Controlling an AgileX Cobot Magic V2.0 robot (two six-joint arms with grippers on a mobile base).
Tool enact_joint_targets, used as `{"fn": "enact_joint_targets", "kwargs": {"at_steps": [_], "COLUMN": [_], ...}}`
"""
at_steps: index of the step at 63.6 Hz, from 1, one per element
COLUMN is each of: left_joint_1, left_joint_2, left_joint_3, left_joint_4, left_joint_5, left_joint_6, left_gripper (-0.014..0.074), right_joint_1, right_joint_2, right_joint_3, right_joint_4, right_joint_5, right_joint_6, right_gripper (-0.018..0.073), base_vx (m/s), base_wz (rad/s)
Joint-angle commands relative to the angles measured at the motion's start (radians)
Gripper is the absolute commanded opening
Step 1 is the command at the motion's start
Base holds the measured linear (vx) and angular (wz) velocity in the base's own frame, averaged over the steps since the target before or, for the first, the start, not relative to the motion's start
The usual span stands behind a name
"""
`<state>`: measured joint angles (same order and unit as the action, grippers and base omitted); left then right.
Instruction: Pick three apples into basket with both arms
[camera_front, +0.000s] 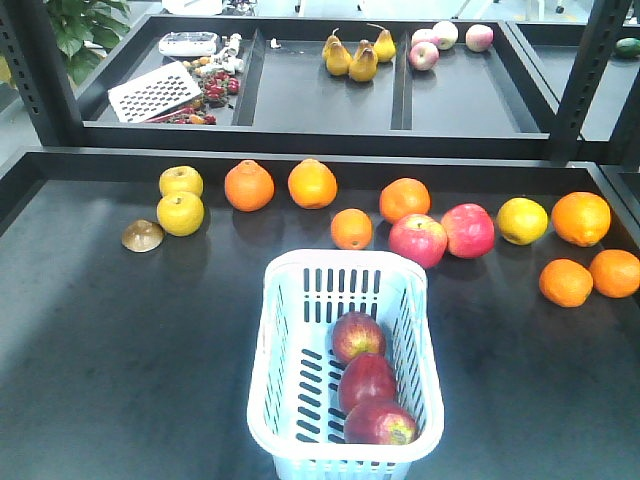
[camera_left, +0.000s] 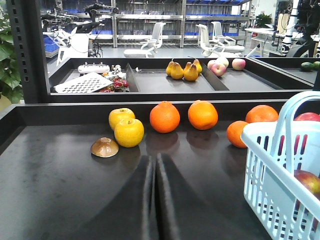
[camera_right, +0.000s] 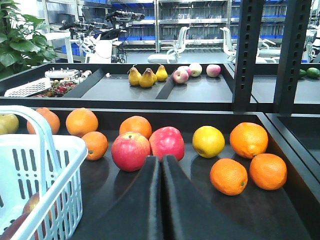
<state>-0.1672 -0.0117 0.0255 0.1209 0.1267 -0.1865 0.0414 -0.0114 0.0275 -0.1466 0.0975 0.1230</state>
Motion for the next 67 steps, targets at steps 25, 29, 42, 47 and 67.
{"fn": "enact_joint_targets", "kwargs": {"at_steps": [25,29,42,47,67], "left_joint_1": [0.002,0.002,0.002,0.002,0.002], "left_joint_2": [-0.016,-0.016,-0.016,-0.016,-0.016], "left_joint_3": [0.005,0.005,0.005,0.005,0.005], "left_joint_4": [-0.003,-0.003,-0.003,-0.003,-0.003], "left_joint_5": [-0.068,-0.068,-0.067,-0.065,-0.064], "left_joint_6": [-0.012,-0.012,-0.012,-0.012,-0.012], "left_gripper": [-0.0006,-0.0006,-0.0006,-0.0006,-0.0006], "right_joint_1": [-0.001,-0.001,-0.001,-0.001,-0.001], "right_joint_2": [-0.013,-0.013,-0.013,-0.013,-0.013], "right_joint_3": [0.016,0.016,0.016,0.016,0.016], "right_joint_4": [-0.006,-0.006,-0.006,-0.006,-0.006], "right_joint_5": [-0.085,-0.085,-0.085,-0.085,-0.083], "right_joint_6": [-0.019,-0.019,-0.019,-0.019,-0.019], "right_gripper": [-0.0008,-0.0008,-0.0008,-0.0008,-0.0008], "base_vx": [0.00,0.00,0.00,0.00,0.00], "base_wz": [0.00,0.00,0.00,0.00,0.00]}}
